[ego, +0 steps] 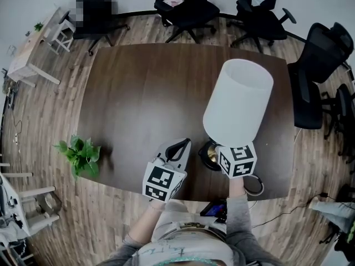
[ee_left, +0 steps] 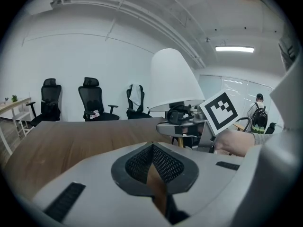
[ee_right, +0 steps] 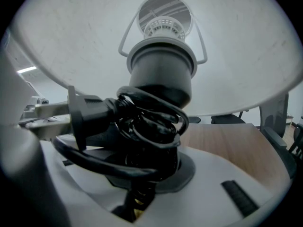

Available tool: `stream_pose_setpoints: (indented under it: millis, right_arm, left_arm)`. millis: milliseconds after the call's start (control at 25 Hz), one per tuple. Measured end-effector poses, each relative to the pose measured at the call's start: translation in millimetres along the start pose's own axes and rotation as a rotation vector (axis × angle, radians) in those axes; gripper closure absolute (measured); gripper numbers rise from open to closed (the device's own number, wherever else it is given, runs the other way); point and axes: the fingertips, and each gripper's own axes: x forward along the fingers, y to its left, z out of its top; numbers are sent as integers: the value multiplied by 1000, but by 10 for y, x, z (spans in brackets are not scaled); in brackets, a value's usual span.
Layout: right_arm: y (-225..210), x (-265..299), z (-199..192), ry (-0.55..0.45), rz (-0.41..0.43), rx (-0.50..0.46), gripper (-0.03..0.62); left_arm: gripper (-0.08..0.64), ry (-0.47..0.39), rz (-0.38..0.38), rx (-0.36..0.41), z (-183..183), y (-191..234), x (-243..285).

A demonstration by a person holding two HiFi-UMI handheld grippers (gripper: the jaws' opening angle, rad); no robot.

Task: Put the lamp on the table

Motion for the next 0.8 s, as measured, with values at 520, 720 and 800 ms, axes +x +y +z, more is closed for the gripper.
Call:
stream_pose_setpoints:
  millis: [520, 720, 800]
  right_arm:
    - [-118, 207, -199, 36, -25, -10, 534]
    - [-129, 294, -255, 31, -41, 18, 534]
    - [-150, 314, -254, 29, -42, 24, 534]
  left_arm:
    - [549, 37, -40, -30, -229, -142, 55]
    - [549, 63, -40, -36, -350, -141, 12]
    - [549, 64, -42, -41, -369, -151, 30]
